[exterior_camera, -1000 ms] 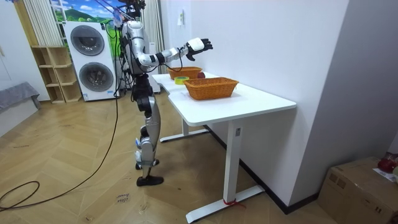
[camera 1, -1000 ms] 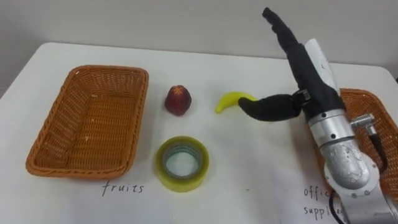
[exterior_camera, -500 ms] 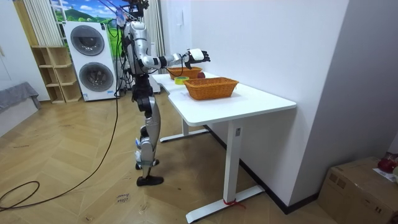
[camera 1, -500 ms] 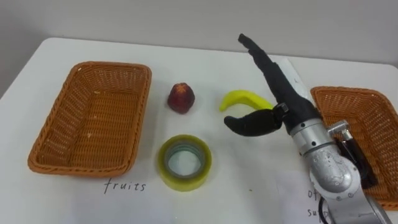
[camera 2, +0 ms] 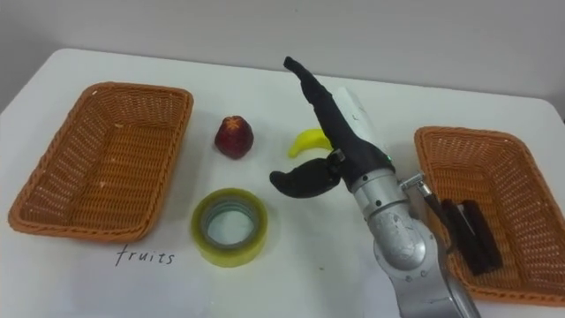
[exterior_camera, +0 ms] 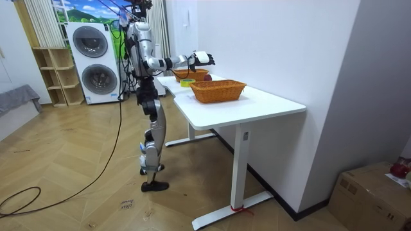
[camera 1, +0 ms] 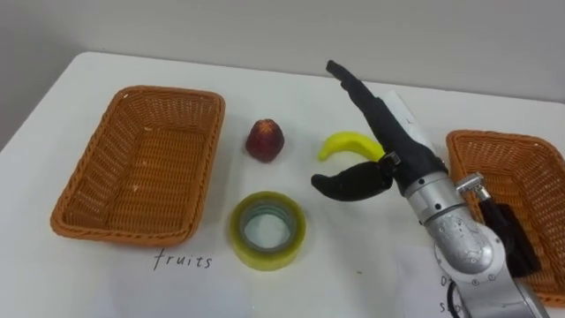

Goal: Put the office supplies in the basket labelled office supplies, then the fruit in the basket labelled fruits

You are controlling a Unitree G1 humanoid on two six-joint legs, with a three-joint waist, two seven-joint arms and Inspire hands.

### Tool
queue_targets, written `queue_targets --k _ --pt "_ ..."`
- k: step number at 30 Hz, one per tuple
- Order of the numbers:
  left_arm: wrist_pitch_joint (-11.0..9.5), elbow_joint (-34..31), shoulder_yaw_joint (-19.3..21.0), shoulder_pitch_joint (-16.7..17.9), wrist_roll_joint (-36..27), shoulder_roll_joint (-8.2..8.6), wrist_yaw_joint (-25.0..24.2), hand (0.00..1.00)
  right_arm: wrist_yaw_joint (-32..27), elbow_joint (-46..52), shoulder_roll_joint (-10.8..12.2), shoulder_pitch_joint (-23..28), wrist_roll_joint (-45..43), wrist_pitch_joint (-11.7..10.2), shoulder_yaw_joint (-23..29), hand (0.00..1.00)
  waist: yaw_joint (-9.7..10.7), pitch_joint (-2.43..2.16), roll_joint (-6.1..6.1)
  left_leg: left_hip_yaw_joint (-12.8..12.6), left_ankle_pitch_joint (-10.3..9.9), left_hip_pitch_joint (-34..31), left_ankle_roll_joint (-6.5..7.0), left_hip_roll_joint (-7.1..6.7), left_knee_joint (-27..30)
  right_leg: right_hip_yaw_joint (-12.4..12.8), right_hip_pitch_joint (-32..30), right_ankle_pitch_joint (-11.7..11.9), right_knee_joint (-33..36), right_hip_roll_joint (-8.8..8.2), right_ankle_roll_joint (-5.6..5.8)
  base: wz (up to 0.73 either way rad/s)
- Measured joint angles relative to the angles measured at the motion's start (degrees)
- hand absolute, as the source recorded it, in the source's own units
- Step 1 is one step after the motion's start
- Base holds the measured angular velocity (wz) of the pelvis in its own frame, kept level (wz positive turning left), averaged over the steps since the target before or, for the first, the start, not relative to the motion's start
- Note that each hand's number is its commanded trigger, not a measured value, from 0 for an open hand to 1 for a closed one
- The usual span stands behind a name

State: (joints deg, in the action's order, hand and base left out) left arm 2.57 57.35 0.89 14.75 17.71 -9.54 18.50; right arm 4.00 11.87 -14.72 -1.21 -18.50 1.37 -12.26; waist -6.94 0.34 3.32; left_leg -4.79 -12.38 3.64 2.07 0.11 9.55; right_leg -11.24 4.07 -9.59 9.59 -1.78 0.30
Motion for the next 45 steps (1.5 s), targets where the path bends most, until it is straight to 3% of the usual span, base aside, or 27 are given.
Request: queue_targets --k 9,14,25,34,40,45 --pt "0.0 -1.4 0.0 -0.3 0.4 0.05 0.1 0.0 0.0 0.0 0.0 0.0 0.2 0.0 -2.2 0.0 -1.0 0.01 -0.02 0.2 0.0 0.0 -0.01 0.02 -0.2 0.1 0.0 0.0 -0.1 0.13 0.0 0.0" --pt "0.0 -2.0 -0.3 -0.1 0.4 0.02 0.1 0.0 0.8 -0.2 1.7 0.0 -0.1 0.0 -3.0 0.0 -1.3 0.01 -0.02 0.3 0.0 0.0 -0.01 0.0 -0.2 0.1 0.0 0.0 -0.1 0.11 0.0 0.0" --pt "2.3 -2.0 -2.7 0.3 0.4 0.05 -0.3 0.0 1.1 -2.0 3.6 0.0 -0.1 1.3 -4.7 0.0 -1.4 0.04 -0.12 0.5 0.0 -0.2 -0.01 0.02 -0.1 -0.1 0.0 0.0 -0.1 0.13 0.0 0.0" --pt "2.5 -2.0 -3.5 0.4 0.4 0.08 -0.5 0.0 0.3 -2.9 4.1 0.0 0.2 1.3 -6.7 0.0 -1.7 0.14 -0.31 0.8 0.0 -0.3 -0.01 -0.02 -0.1 -0.6 0.0 0.0 -0.1 0.08 0.0 0.01" --pt "2.5 -2.2 -4.0 0.4 0.4 0.39 -0.5 0.0 -0.2 -4.2 4.0 0.0 0.2 1.3 -6.7 0.0 -1.7 0.32 -1.41 1.2 0.0 -0.7 -0.01 -0.05 -0.1 -1.5 -0.2 0.0 -0.1 0.02 0.01 0.03" --pt "2.3 -2.3 -4.1 0.3 0.4 0.67 -0.4 0.0 -0.3 -4.6 3.9 0.0 0.2 1.3 -6.8 0.0 -1.9 0.14 -1.95 1.9 0.0 -1.0 -0.01 -0.08 0.0 -1.6 -0.3 0.0 -0.1 0.05 0.0 0.06"
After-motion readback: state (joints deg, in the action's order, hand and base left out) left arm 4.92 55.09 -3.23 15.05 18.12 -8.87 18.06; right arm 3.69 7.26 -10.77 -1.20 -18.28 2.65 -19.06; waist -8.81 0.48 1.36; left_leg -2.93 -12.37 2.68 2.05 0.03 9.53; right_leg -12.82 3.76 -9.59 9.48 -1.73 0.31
